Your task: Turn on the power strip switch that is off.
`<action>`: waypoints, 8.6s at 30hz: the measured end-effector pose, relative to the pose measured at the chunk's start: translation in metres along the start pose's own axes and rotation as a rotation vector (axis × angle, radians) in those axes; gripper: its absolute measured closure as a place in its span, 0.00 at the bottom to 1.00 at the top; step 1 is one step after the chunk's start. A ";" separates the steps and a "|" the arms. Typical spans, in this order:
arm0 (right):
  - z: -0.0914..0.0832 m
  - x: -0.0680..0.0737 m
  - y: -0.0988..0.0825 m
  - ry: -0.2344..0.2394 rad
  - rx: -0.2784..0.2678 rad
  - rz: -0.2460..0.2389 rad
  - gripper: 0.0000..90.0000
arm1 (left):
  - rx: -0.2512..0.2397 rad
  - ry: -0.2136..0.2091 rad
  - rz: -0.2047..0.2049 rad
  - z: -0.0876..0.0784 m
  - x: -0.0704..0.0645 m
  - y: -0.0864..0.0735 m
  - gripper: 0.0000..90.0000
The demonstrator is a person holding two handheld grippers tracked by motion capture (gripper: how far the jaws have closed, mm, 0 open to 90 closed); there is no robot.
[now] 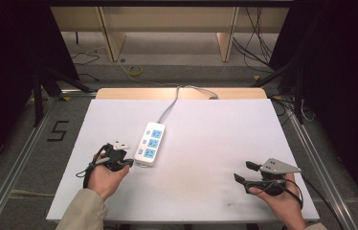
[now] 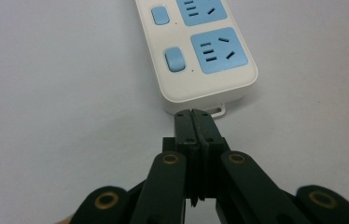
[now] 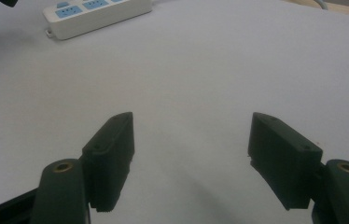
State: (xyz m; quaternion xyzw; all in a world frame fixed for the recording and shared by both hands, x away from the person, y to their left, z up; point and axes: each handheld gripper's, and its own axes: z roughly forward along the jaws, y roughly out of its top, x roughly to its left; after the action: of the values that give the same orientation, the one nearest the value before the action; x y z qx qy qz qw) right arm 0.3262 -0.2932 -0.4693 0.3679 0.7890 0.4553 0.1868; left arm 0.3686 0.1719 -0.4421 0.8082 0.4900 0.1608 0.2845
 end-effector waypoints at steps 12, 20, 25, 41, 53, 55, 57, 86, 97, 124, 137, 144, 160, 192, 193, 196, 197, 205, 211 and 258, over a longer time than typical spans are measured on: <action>0.000 0.000 0.000 0.000 -0.001 0.001 0.36 | 0.017 0.001 0.009 0.005 -0.003 0.012 1.00; 0.000 0.000 0.000 0.000 -0.001 0.001 0.36 | 0.042 -0.004 0.013 0.007 -0.003 0.019 1.00; 0.000 0.000 0.000 0.000 -0.001 0.001 0.36 | 0.046 -0.004 0.010 0.008 -0.003 0.022 1.00; 0.000 0.000 0.000 0.001 0.000 0.002 0.36 | 0.073 -0.006 0.009 0.011 -0.002 0.034 1.00; 0.000 0.000 0.000 0.002 0.001 0.001 0.36 | 0.094 -0.001 0.002 0.017 0.000 0.043 1.00; 0.000 0.000 0.000 0.001 0.001 0.003 0.36 | 0.097 -0.001 -0.001 0.018 0.001 0.045 1.00; 0.000 0.000 0.000 0.002 0.002 0.002 0.36 | 0.098 0.001 -0.005 0.020 0.001 0.047 1.00; 0.000 0.000 0.000 0.000 0.001 0.004 0.36 | 0.126 0.029 -0.023 0.037 0.004 0.059 1.00; 0.000 0.000 0.000 0.000 0.004 0.004 0.36 | 0.132 0.036 -0.027 0.041 0.004 0.062 1.00; 0.001 0.000 0.000 0.002 0.005 -0.003 0.36 | 0.156 0.053 -0.024 0.048 0.003 0.065 1.00; 0.001 0.000 0.000 0.001 0.001 0.000 0.36 | 0.167 0.067 -0.031 0.049 0.003 0.066 1.00; 0.000 0.000 0.000 0.001 0.003 0.000 0.36 | 0.164 0.070 -0.035 0.050 0.003 0.065 1.00; 0.001 0.000 -0.001 -0.001 0.008 0.001 0.36 | 0.142 0.054 -0.055 0.039 0.015 0.065 1.00; 0.000 0.000 -0.001 0.002 0.010 -0.001 0.36 | 0.248 0.051 -0.025 0.052 0.001 0.078 1.00; 0.000 0.000 -0.001 0.002 0.010 -0.001 0.36 | 0.250 0.052 -0.025 0.052 0.001 0.079 1.00; 0.000 0.000 -0.001 0.001 0.008 0.003 0.36 | 0.256 0.051 -0.027 0.052 0.002 0.079 1.00; 0.000 0.000 -0.001 0.001 0.008 0.004 0.36 | 0.257 0.051 -0.027 0.052 0.002 0.079 1.00; 0.000 0.000 -0.001 0.001 0.007 0.002 0.36 | 0.265 0.054 -0.030 0.054 0.001 0.080 1.00; 0.000 0.000 0.000 0.002 0.003 0.003 0.36 | 0.270 0.076 -0.025 0.054 0.003 0.080 1.00; 0.000 0.000 0.000 0.003 0.006 -0.002 0.36 | 0.312 0.074 -0.023 0.057 0.000 0.084 1.00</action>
State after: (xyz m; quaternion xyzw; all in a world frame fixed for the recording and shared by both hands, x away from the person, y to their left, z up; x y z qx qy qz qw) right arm 0.3260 -0.2937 -0.4693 0.3672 0.7910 0.4531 0.1850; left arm 0.4581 0.1244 -0.4351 0.8305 0.5283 0.1091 0.1393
